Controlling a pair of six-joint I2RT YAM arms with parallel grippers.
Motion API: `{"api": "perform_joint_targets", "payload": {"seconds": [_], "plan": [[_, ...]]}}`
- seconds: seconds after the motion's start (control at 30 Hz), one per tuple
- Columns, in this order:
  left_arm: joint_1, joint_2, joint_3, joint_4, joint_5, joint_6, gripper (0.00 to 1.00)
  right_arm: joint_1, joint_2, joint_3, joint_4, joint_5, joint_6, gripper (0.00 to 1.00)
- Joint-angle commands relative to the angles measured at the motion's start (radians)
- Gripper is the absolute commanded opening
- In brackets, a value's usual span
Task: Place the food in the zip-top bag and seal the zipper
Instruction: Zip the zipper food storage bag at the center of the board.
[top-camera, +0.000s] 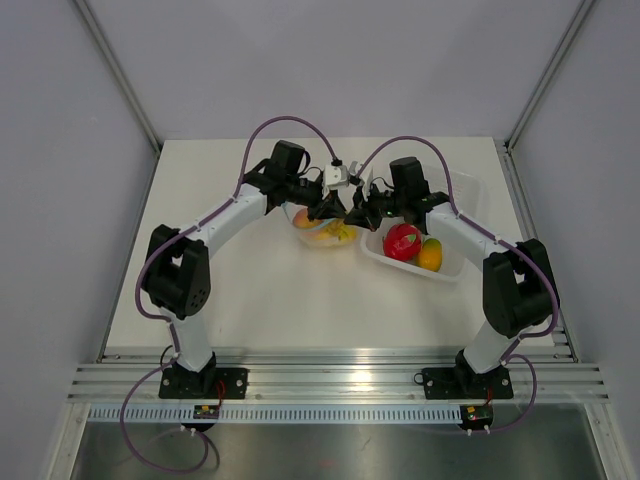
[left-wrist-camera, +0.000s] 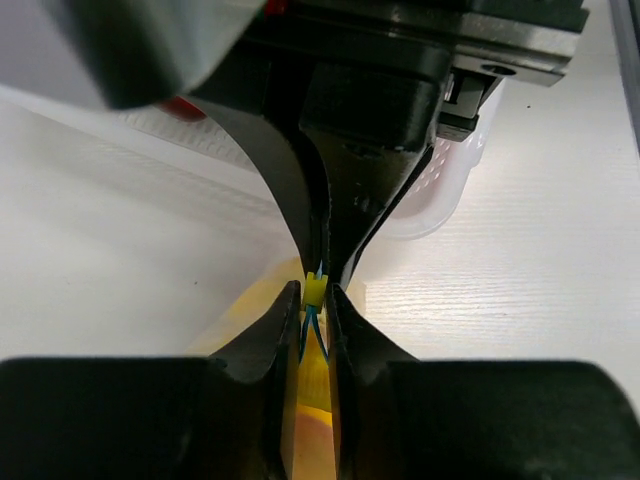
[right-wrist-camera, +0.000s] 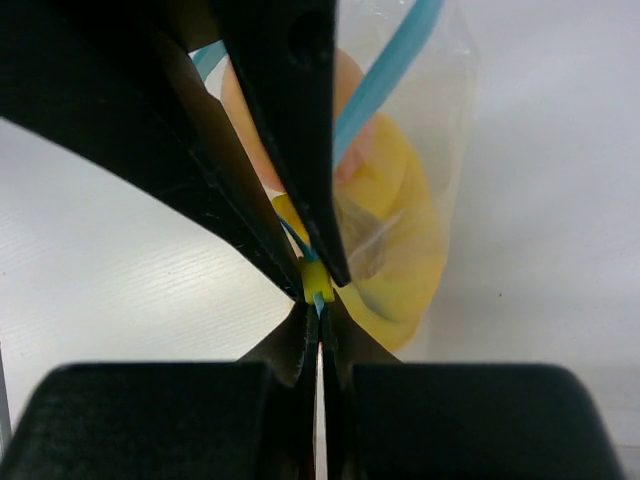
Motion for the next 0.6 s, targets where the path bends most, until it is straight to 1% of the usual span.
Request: {"api": "perform_joint_targets", "payload": {"seconds": [0.0,0.03,0.07,0.13,0.33,0.4,0.43,0.57], "plan": [[-0.006,0.013,0.033,0.007,0.050,-0.011,0.06,-0.002,-0.030,0.026,0.042,-0.040,-0.003,0.00],[-0.006,0.013,0.031,0.007,0.053,-0.012,0.02,-0.002,-0.032,0.023,0.054,-0.039,-0.002,0.00],[-0.006,0.010,0.028,0.007,0.056,-0.014,0.00,-0.005,-0.038,0.012,0.062,-0.037,0.007,0.00],[-0.003,-0.001,0.011,0.013,0.058,-0.022,0.00,-0.015,-0.043,0.002,0.093,-0.037,0.018,0.00],[0.034,-0.065,-0.087,0.116,0.073,-0.081,0.00,-0.064,-0.058,-0.044,0.156,-0.039,0.073,0.00],[0.049,-0.079,-0.096,0.116,0.067,-0.083,0.00,-0.071,-0.066,-0.060,0.157,-0.028,0.076,0.00],[0.054,-0.082,-0.099,0.113,0.067,-0.085,0.00,-0.079,-0.066,-0.064,0.203,-0.023,0.081,0.00],[0.088,-0.113,-0.127,0.099,0.059,-0.085,0.00,-0.099,-0.072,-0.086,0.240,0.001,0.102,0.00]]}}
